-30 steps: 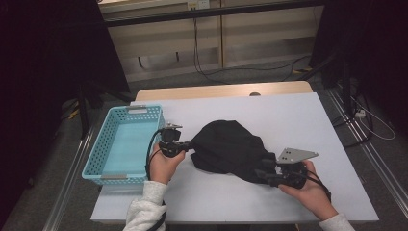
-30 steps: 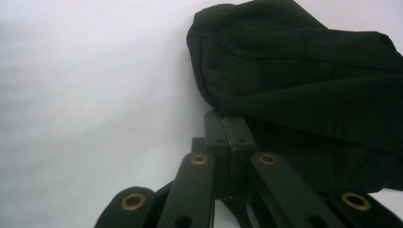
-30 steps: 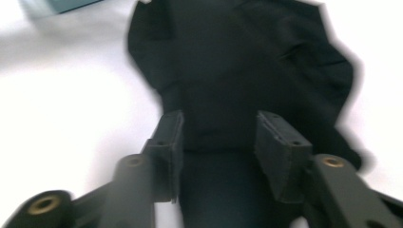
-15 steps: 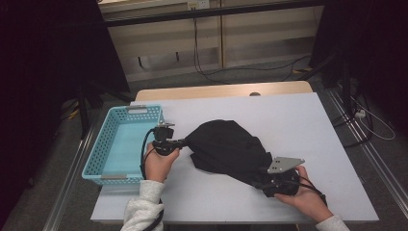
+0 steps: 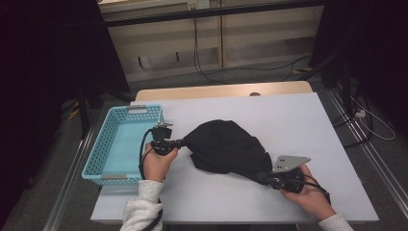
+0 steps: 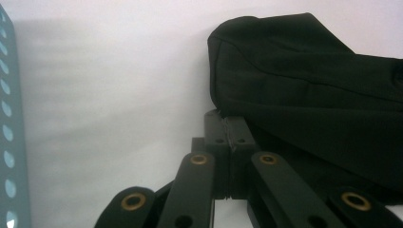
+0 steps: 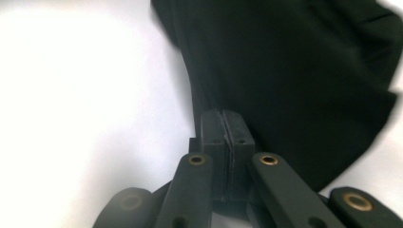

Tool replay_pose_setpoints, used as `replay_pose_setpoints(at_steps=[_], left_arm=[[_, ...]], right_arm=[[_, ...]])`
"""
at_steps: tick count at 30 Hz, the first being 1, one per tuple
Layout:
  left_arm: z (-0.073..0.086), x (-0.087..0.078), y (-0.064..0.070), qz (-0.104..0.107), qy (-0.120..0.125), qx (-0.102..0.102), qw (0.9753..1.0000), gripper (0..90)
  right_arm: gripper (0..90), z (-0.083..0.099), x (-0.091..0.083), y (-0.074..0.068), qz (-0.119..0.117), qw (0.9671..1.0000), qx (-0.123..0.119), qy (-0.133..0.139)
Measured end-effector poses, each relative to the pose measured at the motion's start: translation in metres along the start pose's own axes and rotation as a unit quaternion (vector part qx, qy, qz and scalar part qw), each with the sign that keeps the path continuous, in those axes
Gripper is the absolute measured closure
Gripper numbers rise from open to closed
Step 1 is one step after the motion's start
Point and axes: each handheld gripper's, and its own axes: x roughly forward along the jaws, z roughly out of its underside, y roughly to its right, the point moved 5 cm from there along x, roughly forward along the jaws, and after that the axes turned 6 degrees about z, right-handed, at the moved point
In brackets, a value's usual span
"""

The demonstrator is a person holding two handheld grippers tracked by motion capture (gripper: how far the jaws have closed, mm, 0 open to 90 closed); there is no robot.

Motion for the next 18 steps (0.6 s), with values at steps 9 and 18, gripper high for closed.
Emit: replay_pose_setpoints(at_steps=[9, 18], left_arm=[[0.001, 0.003, 0.005, 0.014, -0.009, 0.007, 0.9998, 90.0], [0.003, 0.006, 0.005, 0.013, -0.011, 0.016, 0.9997, 89.6]], right_arm=[[89.5, -0.005, -0.032, 0.041, 0.064, 0.9923, 0.082, 0.068], [89.5, 0.004, -0.029, 0.060, 0.115, 0.9843, 0.120, 0.059]])
